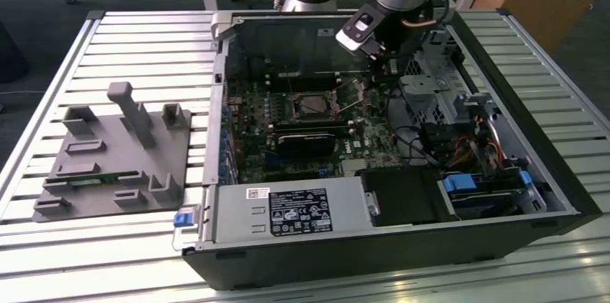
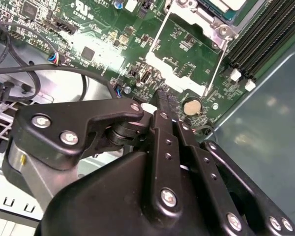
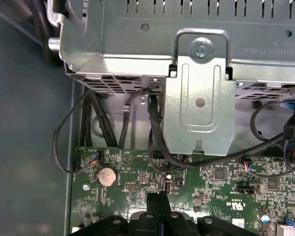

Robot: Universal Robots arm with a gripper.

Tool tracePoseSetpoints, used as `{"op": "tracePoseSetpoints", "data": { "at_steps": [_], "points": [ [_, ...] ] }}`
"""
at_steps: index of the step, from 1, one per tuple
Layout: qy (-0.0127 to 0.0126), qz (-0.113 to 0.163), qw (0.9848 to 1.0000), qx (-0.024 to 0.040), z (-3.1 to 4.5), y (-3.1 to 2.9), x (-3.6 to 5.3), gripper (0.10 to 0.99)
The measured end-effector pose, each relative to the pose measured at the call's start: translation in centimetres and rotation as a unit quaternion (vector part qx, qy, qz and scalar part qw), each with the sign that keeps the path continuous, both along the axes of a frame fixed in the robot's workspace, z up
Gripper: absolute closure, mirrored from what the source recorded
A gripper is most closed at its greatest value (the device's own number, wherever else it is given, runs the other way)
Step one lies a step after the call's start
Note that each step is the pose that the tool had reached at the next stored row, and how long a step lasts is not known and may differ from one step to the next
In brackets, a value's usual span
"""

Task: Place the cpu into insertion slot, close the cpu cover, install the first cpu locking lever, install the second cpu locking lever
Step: 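Close the cpu cover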

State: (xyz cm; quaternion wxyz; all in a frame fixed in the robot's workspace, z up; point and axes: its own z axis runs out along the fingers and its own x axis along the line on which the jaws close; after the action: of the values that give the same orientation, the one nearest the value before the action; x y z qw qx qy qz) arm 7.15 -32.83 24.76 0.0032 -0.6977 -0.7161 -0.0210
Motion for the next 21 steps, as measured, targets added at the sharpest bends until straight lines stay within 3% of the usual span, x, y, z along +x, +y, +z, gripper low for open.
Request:
{"op": "tracePoseSetpoints", "data": {
  "at_steps": [10,17,21],
  "points": [
    [0.0021,0.000,1.0000,-0.0054,-1.09,0.36,0.25,0.980],
    [0.0022,0.000,1.0000,-0.0055,-1.05,0.37,-0.25,0.980],
    [0.0023,0.000,1.0000,-0.0054,-0.58,0.37,-0.60,0.980]
  ]
}}
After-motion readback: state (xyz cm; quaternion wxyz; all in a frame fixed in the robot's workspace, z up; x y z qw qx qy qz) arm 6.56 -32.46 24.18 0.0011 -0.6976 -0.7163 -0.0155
